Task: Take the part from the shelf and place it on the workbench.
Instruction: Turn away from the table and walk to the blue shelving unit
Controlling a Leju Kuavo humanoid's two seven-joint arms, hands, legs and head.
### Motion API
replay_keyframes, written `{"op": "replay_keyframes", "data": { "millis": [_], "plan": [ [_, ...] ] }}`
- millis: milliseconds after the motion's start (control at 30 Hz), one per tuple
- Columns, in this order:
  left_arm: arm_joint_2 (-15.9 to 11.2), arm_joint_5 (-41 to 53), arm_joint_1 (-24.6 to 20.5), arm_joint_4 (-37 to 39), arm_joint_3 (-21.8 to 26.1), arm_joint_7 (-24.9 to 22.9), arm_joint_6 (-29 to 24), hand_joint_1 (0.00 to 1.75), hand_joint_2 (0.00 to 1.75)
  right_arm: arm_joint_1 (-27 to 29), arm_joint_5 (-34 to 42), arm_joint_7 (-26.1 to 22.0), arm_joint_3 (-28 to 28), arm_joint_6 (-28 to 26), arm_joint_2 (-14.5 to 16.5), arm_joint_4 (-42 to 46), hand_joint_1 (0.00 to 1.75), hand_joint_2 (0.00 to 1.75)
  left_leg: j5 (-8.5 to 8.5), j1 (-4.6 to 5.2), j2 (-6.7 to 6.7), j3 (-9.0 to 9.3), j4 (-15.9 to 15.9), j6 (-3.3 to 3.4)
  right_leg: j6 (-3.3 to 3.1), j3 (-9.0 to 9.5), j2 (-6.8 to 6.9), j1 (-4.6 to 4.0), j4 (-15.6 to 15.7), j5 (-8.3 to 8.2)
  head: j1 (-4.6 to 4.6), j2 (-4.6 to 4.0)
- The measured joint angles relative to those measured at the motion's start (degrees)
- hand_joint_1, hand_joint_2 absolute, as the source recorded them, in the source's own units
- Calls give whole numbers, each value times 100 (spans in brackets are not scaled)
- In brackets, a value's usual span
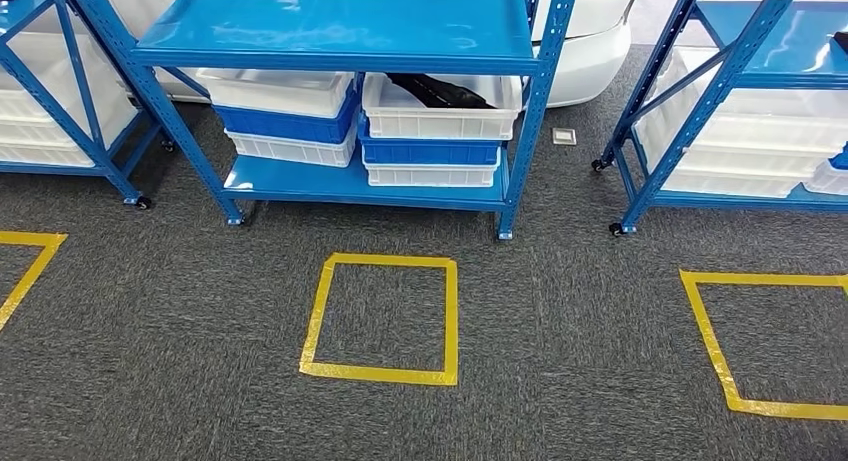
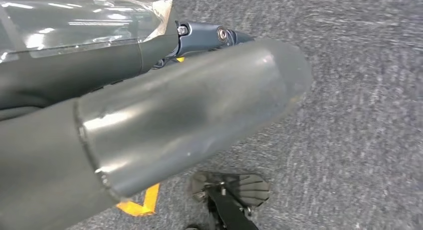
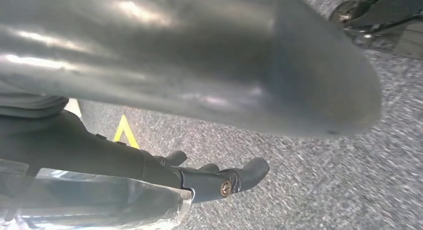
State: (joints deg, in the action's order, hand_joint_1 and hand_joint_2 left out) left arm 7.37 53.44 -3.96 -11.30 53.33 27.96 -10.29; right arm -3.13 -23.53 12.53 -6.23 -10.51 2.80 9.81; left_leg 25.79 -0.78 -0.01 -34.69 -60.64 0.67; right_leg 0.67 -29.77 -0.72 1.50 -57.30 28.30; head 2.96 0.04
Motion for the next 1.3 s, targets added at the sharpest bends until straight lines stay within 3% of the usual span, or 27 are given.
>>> {"op": "replay_keyframes", "data": {
  "millis": [33, 133, 200, 233, 300, 333, 367, 400, 467, 533, 600, 700, 767, 833, 867, 900, 967, 1033, 1133, 1200, 1233, 1300],
  "plan": [
    [-1, 0, -4, 0, 2, 1, 0, 0, 0, -4, 2, -1, 0, 2, 1, 1, 0, 0, -44, 16, -5, 81, 188, 28, 34, -1, -5, -12, 4, 26, 1, 0],
    [2, 0, -5, 0, 4, 4, 0, 0, 0, -10, 8, -1, 0, 8, 0, 2, 0, 0, -4, 55, -11, 142, 285, 138, 148, 26, -1, -34, 41, 71, 4, 0],
    [8, 0, -2, 0, 4, 9, -1, 0, 0, -13, 8, -2, 0, 10, -4, 4, 0, 0, -34, 43, 0, 243, 394, 225, 159, -38, 13, -54, -193, 199, 17, -1],
    [10, 0, -2, 0, 4, 11, -3, 0, 0, -12, 8, -3, 0, 10, -5, 5, 0, 0, -38, 36, 9, 288, 430, 264, 135, -190, 19, -60, -512, 336, 26, -1],
    [8, 1, -5, 0, 5, 13, -5, 0, 0, -6, 9, -3, 0, 10, -5, 4, 0, 0, 0, 60, 18, 336, 441, 314, 99, -668, 22, -57, -1329, 628, 32, 0],
    [9, 1, -3, 0, 5, 13, -5, 0, 0, 2, 11, -2, 0, 10, -6, 4, 0, 0, 27, 70, 15, 362, 440, 325, 116, -863, 23, -58, -1609, 684, 32, 0],
    [10, 2, 0, 1, 5, 13, -4, 0, 0, 11, 13, -2, 0, 10, -8, 3, 0, 0, 57, 79, 6, 395, 439, 324, 156, -951, 23, -59, -1667, 632, 33, 0],
    [13, 2, 3, 1, 5, 13, -2, 0, 0, 20, 14, -1, 0, 10, -10, 3, 0, 0, 89, 85, -4, 437, 439, 318, 205, -921, 24, -61, -1494, 484, 33, 0],
    [18, 4, 5, 3, 5, 13, 0, 0, 0, 27, 14, 0, 0, 10, -19, 3, 0, 0, 168, 100, -17, 532, 436, 290, 262, -604, 48, -69, -663, 30, 36, 0],
    [18, 6, 0, 4, 6, 13, -1, 0, 0, 19, 12, 1, 0, 10, -25, 3, 0, 0, 259, 137, -20, 593, 420, 239, 201, -341, 76, -94, -54, -264, 33, 0],
    [17, 7, -6, 4, 7, 13, -3, 0, 0, 14, 11, 2, 0, 10, -25, 3, 0, 0, 320, 158, -18, 613, 414, 185, 102, -296, 78, -114, 33, -296, 26, -1],
    [5, 6, -13, -2, 7, 16, -8, 0, 0, 17, -2, 3, 0, 10, -20, 3, 0, 0, 484, 118, -18, 575, 208, 85, -36, -216, 66, -27, 78, -262, 17, 0],
    [5, 7, -12, -3, 7, 19, -10, 0, 0, 13, -7, 3, 0, 10, -17, 3, 0, 0, 801, 73, -18, 252, -449, 1, -118, -148, 64, -3, 94, -221, 1, 0],
    [5, 9, -6, -2, 8, 19, -8, 0, 0, 11, -10, 3, 0, 10, -7, 3, 0, 0, 1033, 16, -18, -211, -1173, -71, -144, -94, 60, -3, 93, -170, -3, 0],
    [4, 9, -3, -2, 9, 19, -7, 0, 0, 17, -10, 4, 0, 10, -4, 3, 0, 0, 976, -12, -16, -350, -1296, -98, -135, -58, 54, 3, 93, -136, -3, 0],
    [2, 9, -1, -2, 9, 19, -7, 0, 0, 24, -10, 5, 0, 10, -3, 3, 0, 0, 794, -37, -14, -370, -1184, -117, -112, -10, 45, 13, 93, -98, -3, 0],
    [-4, 11, -1, -2, 10, 19, -8, 0, 0, 29, -9, 8, 0, 10, -1, 3, 0, 0, 260, -80, -12, -134, -459, -129, -50, 88, 26, 33, 95, -14, -3, 0],
    [-7, 18, -9, -1, 10, 19, -10, 0, 0, 14, -10, 8, 0, 10, 4, 3, 0, 0, 30, -70, -18, 128, 141, -89, 34, 140, 16, 5, 104, 70, -3, 0],
    [-4, 22, -11, -1, 9, 18, -14, 0, 0, 0, -10, 8, 0, 10, 9, 3, 0, 0, 95, -16, -27, 209, 313, 80, 191, 264, 9, -33, 99, 58, 2, 0],
    [4, 22, -6, -1, 10, 18, -16, 0, 0, -2, -11, 9, 0, 10, 7, 3, 0, 0, 97, -9, -27, 322, 393, 195, 227, 243, 17, -37, -57, 129, 18, 0],
    [5, 22, -6, -1, 10, 18, -16, 0, 0, -7, -11, 9, 0, 10, 9, 3, 0, 0, 98, -7, -28, 393, 425, 238, 196, 120, 24, -33, -298, 262, 28, 0],
    [2, 22, -8, -2, 11, 17, -21, 0, 0, -17, -13, 8, 0, 10, 13, 3, 0, 0, 137, 7, -19, 457, 455, 301, 158, -358, 30, -31, -1111, 614, 40, 0]
  ]
}}
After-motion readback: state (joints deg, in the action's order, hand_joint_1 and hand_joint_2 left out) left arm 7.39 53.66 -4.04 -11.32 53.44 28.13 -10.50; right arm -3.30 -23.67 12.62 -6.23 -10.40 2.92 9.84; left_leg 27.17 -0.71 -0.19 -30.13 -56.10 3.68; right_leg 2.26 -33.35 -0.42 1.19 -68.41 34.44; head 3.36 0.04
